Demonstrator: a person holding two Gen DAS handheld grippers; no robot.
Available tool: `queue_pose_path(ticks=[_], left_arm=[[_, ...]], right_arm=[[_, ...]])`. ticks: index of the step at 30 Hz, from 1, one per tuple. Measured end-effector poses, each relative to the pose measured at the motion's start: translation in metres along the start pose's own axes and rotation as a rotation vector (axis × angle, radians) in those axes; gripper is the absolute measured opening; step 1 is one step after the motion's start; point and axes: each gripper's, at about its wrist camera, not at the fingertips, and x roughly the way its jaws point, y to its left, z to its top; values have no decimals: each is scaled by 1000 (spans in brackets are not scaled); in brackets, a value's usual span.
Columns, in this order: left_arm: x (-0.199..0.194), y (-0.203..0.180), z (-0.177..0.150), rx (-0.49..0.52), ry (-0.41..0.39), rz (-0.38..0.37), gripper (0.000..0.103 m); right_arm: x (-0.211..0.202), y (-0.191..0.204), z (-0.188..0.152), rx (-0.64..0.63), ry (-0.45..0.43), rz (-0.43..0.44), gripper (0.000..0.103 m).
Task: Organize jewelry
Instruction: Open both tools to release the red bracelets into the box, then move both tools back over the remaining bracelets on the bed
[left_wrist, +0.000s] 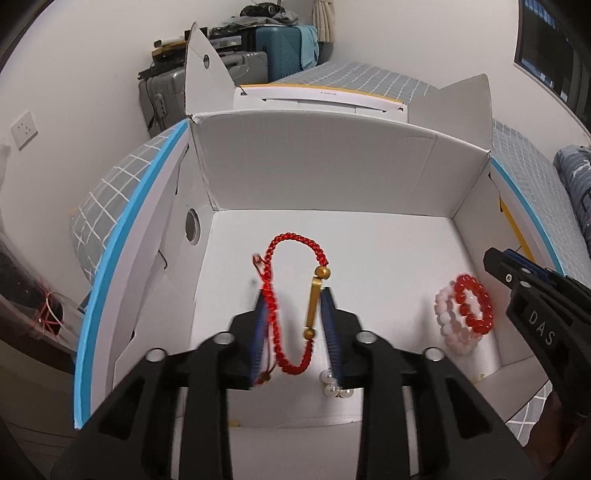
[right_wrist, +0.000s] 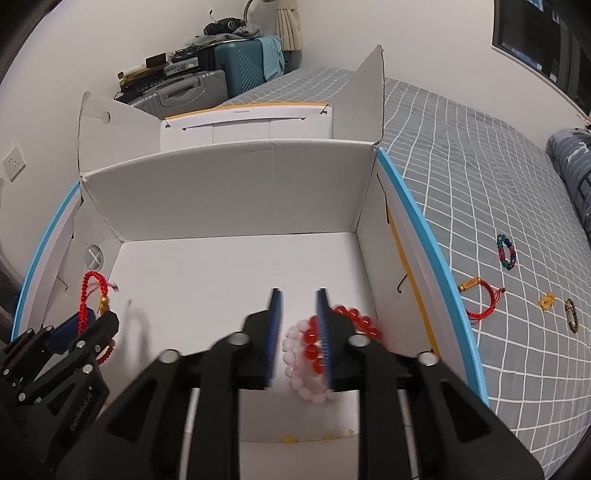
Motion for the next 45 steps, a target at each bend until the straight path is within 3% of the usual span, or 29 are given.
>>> queue_pose_path(ticks=[2, 6, 10, 17, 23, 32, 39, 45], left_arm=[[-3, 0, 0, -5, -14, 2, 48], [-11, 0, 1, -11, -44, 0, 64], [-19, -3, 1, -7, -63, -6, 72], [-32, -15, 2, 3, -91, -27, 87], [-43, -36, 3, 28, -116, -55, 97], [-49, -86, 11, 91, -109, -115, 97], [-61, -149, 27, 158, -109, -213, 97], [-64, -207, 34, 232, -118, -250, 97]], right_arm=[[-4, -1, 1, 1, -16, -1, 39], [-19, -5, 3, 9, -51, 5, 51], [-32, -10, 4, 11, -84, -4, 69], [-51, -28, 2, 7, -117, -49, 86], [-68, -52, -3, 29, -139, -78, 95], [-100, -110, 6, 92, -161, -125, 95], [-103, -172, 10, 146, -136, -182, 95], [-96, -230, 13, 183, -102, -225, 95]])
